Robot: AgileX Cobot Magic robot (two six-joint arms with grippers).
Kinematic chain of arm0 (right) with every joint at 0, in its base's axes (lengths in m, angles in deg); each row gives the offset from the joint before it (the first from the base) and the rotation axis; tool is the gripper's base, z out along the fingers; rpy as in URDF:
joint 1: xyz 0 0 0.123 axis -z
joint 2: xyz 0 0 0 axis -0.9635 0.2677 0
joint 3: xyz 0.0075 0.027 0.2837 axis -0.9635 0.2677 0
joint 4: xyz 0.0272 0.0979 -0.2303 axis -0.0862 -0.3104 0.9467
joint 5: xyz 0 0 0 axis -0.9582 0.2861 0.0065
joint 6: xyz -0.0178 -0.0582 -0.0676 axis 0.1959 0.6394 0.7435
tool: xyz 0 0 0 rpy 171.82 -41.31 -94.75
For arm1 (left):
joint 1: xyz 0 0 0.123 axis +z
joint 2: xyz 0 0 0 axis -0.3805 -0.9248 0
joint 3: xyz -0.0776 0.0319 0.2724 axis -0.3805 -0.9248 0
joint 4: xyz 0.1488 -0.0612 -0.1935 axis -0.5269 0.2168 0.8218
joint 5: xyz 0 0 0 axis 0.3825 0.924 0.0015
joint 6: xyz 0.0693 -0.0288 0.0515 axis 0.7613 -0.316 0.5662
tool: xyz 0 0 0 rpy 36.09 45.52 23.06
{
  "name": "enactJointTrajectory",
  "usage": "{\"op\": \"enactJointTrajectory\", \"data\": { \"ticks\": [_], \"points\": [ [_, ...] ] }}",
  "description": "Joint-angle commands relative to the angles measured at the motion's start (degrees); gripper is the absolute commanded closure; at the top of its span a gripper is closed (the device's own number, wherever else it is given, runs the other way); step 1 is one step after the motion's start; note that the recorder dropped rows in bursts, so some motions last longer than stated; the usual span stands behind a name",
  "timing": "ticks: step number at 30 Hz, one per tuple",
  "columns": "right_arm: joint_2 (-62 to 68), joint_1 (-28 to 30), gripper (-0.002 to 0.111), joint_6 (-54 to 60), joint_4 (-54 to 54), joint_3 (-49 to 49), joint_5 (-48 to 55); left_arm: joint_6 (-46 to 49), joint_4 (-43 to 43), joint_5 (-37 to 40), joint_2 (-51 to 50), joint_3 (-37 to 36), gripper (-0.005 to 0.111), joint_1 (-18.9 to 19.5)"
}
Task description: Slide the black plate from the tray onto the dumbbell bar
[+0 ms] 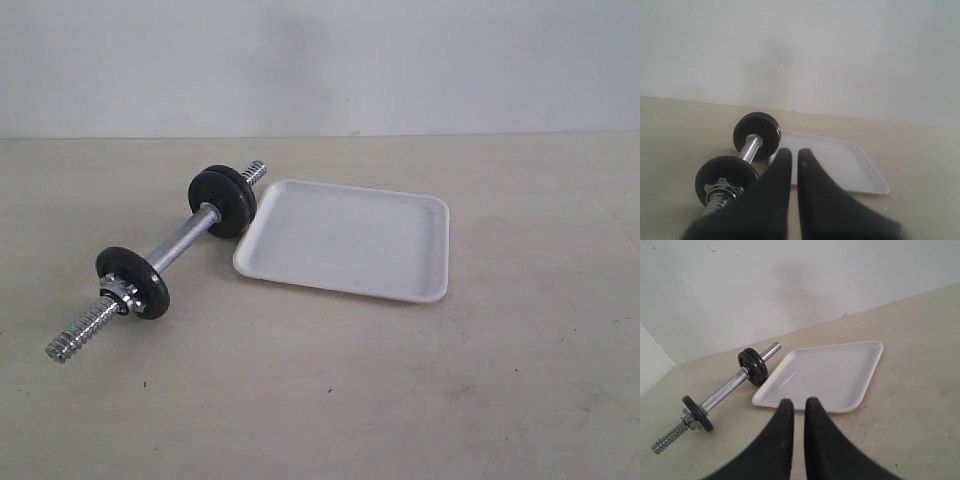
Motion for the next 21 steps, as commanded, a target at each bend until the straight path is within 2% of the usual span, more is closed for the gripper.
{"op": "enactJointTrajectory", "data": {
  "ticks": [1,17,21],
  "points": [
    [-0.3,-0.2,0.104,-0.1,0.0,-0.1,0.1,0.3,0.2,0.3,0.1,-0.2,0.102,0.0],
    [-0.3,-0.2,0.104,-0.4,-0.2,-0.1,0.5,0.3,0.2,0.1,0.1,-0.2,0.102,0.0],
    [-0.3,2.5,0.104,-0.4,-0.2,-0.1,0.7,0.3,0.2,0.3,0.1,-0.2,0.102,0.0]
  ]
}}
